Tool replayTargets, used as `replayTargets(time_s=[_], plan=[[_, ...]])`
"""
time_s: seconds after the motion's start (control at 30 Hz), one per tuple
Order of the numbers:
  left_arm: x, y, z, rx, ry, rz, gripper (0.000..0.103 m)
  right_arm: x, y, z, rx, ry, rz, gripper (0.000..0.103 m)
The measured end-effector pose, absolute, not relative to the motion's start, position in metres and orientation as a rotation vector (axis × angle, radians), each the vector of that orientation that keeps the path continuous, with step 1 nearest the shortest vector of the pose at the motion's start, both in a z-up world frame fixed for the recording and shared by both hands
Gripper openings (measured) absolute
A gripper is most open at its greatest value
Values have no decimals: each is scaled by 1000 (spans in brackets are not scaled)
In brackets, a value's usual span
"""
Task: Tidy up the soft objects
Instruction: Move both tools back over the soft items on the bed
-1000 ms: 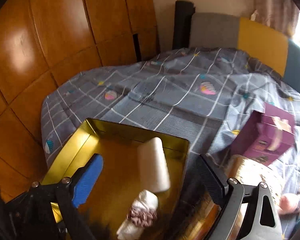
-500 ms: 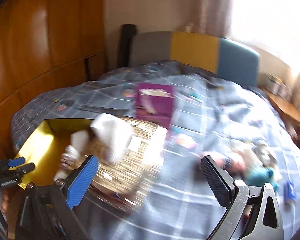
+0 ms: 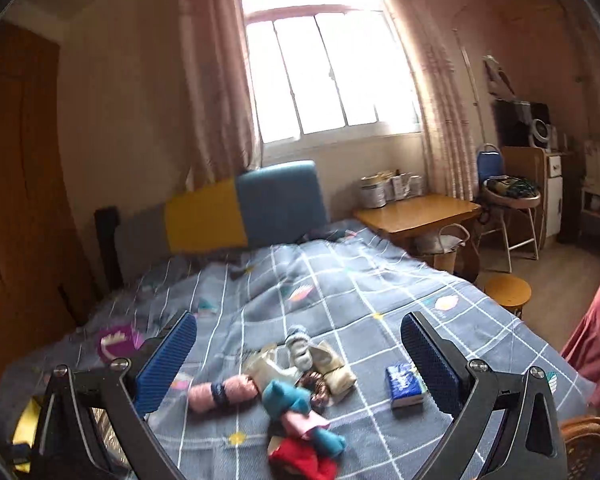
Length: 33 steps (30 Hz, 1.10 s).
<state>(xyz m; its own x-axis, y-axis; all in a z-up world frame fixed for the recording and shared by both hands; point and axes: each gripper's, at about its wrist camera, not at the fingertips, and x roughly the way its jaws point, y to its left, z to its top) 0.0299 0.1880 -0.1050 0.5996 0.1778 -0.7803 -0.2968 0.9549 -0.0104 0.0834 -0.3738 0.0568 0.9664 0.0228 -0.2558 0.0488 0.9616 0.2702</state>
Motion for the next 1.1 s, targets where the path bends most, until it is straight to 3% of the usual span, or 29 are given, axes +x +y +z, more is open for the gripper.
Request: replayTargets(time_s=[0.57, 0.8, 1.1], plan=[[61, 125, -71, -32, 857, 202, 66, 140, -380, -19, 535, 206, 165, 103], [67, 96, -26, -15, 729, 90, 66, 140, -385, -43, 704, 284, 243, 103], [94, 37, 8, 5, 646, -142, 66, 150, -336, -51, 619, 470, 288, 103]])
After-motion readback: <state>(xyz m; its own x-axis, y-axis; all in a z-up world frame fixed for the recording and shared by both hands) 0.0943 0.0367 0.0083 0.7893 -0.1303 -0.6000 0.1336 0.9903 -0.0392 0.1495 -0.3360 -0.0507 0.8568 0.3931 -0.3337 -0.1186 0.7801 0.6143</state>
